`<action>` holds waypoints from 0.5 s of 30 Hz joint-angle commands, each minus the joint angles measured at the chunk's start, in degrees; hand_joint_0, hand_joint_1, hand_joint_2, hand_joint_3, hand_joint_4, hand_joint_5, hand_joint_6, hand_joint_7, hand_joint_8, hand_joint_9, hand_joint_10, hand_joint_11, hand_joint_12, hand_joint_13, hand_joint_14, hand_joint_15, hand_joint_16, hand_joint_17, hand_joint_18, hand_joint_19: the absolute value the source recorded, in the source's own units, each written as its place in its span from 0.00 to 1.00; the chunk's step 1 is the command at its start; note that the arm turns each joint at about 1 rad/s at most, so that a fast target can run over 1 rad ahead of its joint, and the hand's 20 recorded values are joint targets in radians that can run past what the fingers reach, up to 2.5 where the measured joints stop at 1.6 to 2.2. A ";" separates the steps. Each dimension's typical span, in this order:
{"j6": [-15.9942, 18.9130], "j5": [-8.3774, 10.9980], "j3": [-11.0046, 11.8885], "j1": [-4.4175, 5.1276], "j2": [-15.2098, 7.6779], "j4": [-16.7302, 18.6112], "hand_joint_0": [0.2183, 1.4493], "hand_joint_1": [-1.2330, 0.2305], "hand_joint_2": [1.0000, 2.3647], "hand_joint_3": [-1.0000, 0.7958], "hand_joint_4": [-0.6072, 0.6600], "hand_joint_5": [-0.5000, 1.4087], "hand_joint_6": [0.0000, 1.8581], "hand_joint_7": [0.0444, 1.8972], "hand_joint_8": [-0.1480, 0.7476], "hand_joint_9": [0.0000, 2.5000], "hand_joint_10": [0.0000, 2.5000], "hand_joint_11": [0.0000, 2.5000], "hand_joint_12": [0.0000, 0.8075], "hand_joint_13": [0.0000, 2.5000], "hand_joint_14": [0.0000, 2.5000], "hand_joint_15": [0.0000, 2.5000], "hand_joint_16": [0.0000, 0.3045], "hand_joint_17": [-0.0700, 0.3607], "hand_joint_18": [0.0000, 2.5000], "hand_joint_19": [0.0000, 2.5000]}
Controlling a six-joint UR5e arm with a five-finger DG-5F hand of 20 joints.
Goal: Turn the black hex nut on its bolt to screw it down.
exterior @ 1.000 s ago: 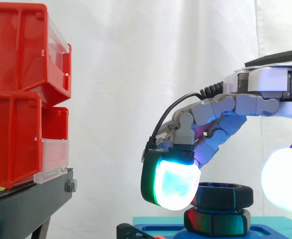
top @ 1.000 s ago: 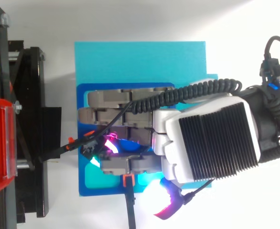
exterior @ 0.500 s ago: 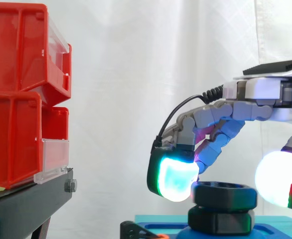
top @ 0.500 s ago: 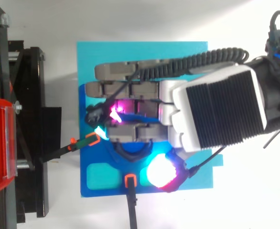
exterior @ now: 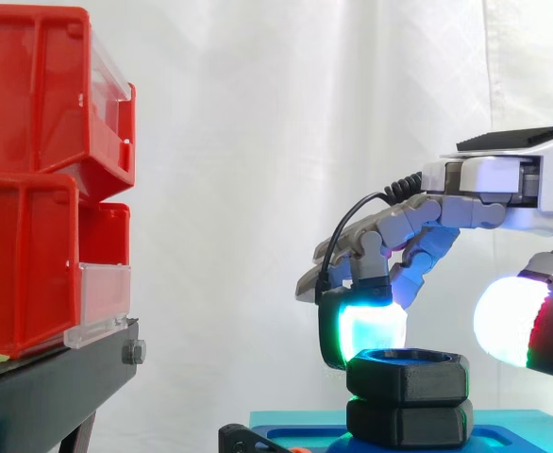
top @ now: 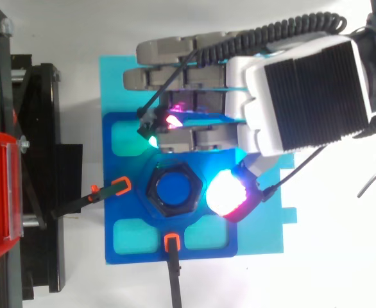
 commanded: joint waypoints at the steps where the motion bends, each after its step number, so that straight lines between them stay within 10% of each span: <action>1: 0.09 -1.84 0.60 -0.96 0.00 0.78 0.22 0.69 0.00 0.28 0.67 0.24 0.33 0.69 0.47 0.36 0.00 0.06 0.40 0.22 0.00 0.01 0.14 0.39 0.15 0.08; 15: 0.70 0.53 1.39 0.45 -1.23 8.25 0.22 0.69 0.00 0.28 0.69 0.25 0.27 0.75 0.48 0.37 0.00 0.06 0.41 0.22 0.00 0.01 0.14 0.39 0.16 0.08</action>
